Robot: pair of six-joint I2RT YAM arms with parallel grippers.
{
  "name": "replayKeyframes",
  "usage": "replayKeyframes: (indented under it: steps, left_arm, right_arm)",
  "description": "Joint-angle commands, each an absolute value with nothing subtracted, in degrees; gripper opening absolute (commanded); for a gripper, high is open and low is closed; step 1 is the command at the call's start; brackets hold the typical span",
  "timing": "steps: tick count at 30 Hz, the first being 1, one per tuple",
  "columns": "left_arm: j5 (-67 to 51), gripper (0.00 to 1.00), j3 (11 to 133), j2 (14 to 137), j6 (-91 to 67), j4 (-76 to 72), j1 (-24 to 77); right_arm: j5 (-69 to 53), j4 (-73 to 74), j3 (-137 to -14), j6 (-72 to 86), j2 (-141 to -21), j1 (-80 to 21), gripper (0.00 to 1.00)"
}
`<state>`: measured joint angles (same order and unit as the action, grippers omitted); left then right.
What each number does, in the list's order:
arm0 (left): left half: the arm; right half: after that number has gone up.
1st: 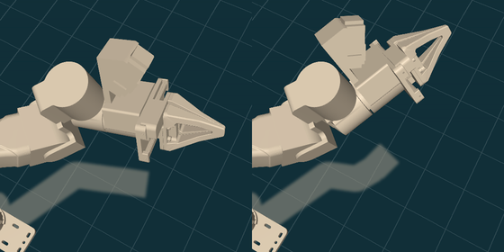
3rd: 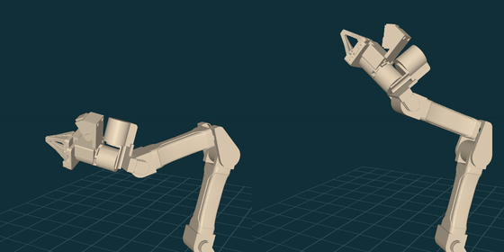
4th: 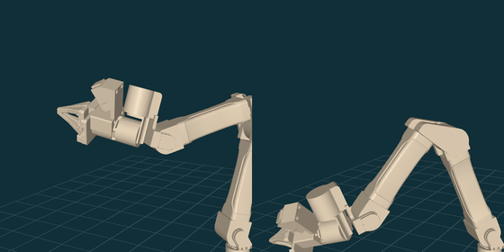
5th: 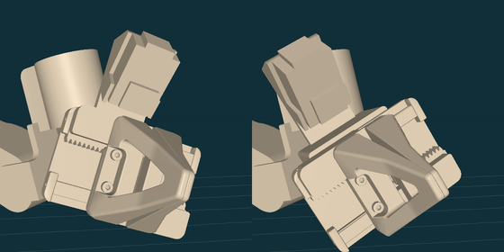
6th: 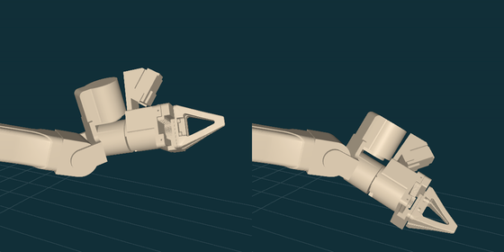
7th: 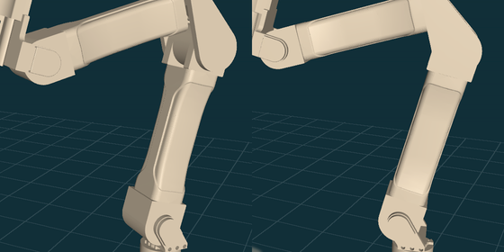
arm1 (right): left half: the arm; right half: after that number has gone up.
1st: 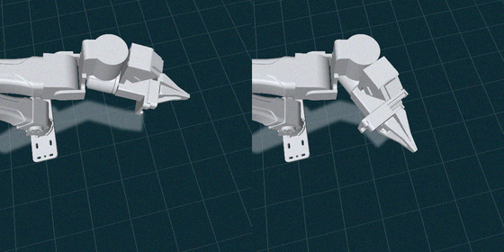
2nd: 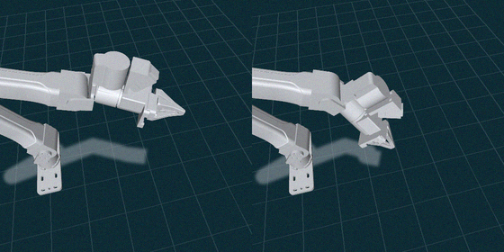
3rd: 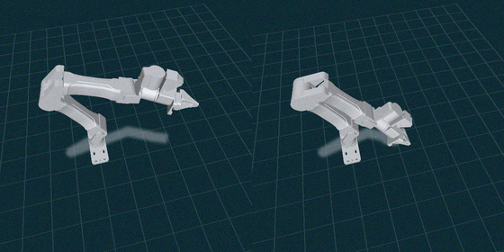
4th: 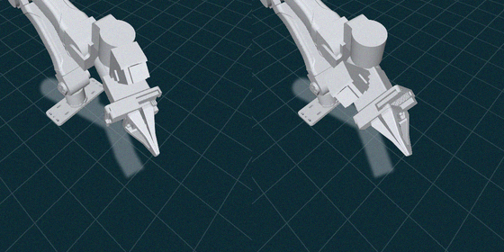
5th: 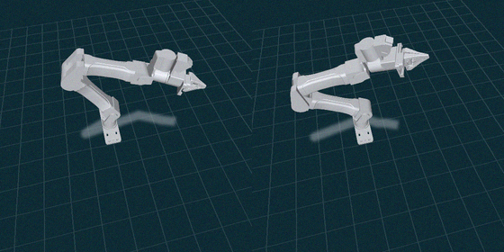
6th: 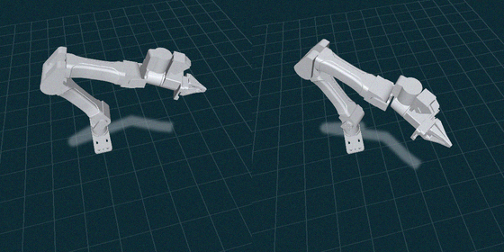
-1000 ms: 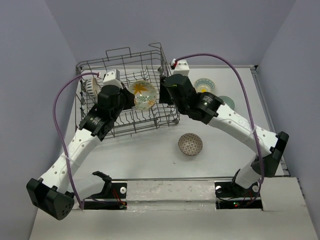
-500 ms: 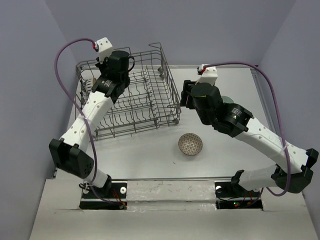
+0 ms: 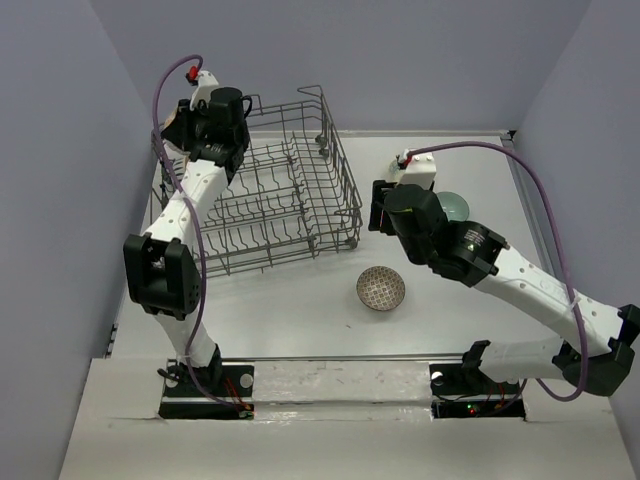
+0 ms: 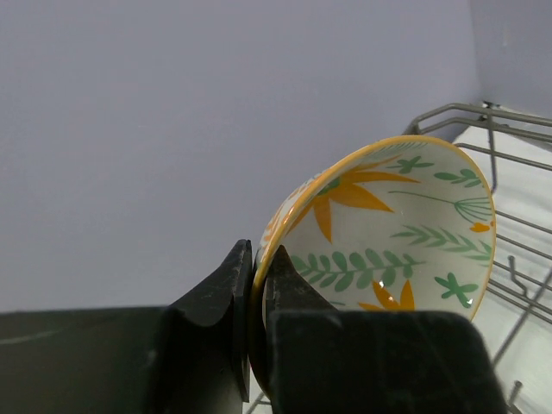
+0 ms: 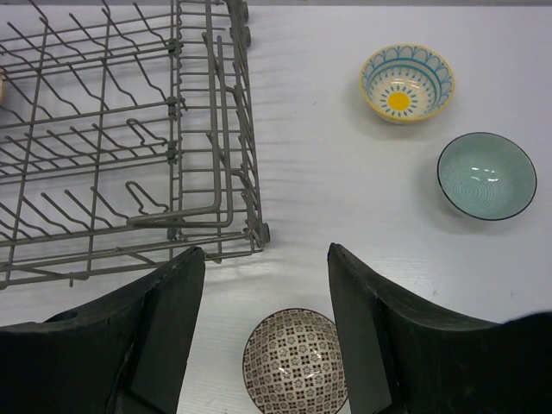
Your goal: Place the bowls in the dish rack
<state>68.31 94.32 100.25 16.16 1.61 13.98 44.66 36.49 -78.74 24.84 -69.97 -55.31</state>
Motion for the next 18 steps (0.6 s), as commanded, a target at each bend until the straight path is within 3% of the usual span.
replayKeyframes:
  steps: [1, 18]
  left_arm:
    - [73.21, 0.0, 94.74, 101.76, 28.63, -11.15, 13.54]
    - [75.58, 0.0, 91.58, 110.39, 47.45, -25.48, 13.71]
  right_arm:
    - [45.97, 34.45, -77.7, 25.31, -68.12, -55.63, 0.65]
    - [44.12, 33.49, -75.5, 24.87, -66.53, -55.63, 0.65]
